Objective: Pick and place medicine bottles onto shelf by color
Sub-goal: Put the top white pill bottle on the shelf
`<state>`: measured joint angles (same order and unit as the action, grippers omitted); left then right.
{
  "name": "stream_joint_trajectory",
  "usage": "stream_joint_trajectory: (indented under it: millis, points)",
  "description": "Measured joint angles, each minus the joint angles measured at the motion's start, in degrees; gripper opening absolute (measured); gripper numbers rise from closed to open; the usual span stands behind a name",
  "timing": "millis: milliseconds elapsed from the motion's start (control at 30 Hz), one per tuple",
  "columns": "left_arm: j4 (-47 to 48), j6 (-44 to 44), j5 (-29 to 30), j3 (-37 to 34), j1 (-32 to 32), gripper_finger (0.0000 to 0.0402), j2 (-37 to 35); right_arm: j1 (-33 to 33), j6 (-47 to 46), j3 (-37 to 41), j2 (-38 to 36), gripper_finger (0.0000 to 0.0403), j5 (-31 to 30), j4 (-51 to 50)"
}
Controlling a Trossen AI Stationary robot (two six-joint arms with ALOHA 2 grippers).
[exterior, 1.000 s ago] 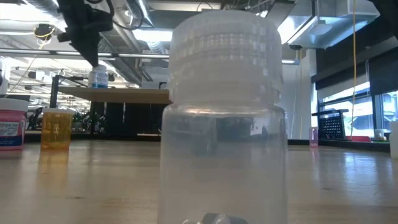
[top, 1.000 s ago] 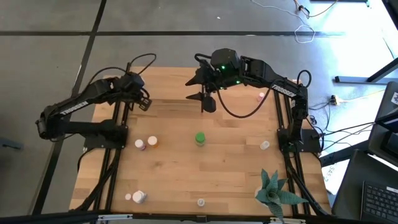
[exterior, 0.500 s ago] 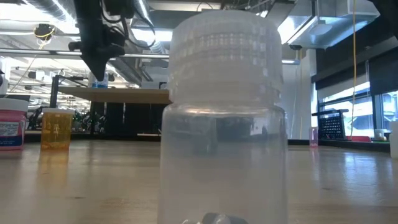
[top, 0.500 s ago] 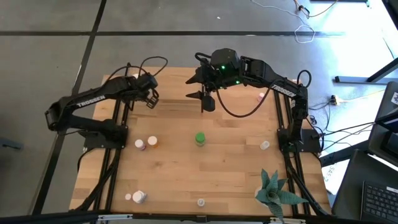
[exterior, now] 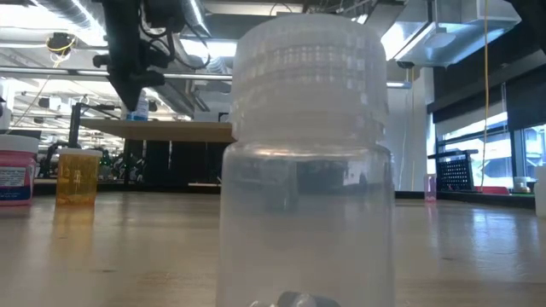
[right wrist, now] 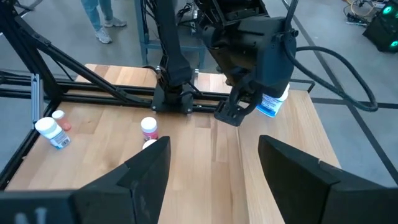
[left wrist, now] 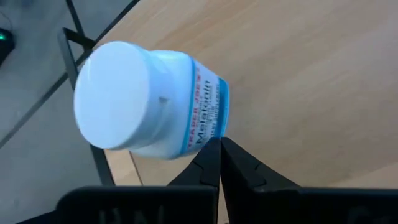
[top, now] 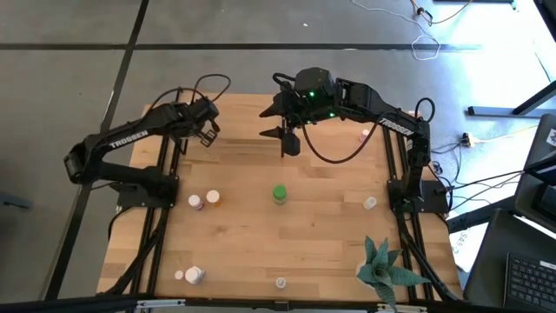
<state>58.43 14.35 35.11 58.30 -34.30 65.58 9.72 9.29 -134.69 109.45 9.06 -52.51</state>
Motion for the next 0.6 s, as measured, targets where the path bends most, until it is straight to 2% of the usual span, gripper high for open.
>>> stream_joint_trajectory:
  millis: [600]
  points:
    - [-4.0,-3.0,0.4,0.0,-7.1,0.0,0.0,0.0,0.1,0.0,0.0,0.0245,0.0,0.0]
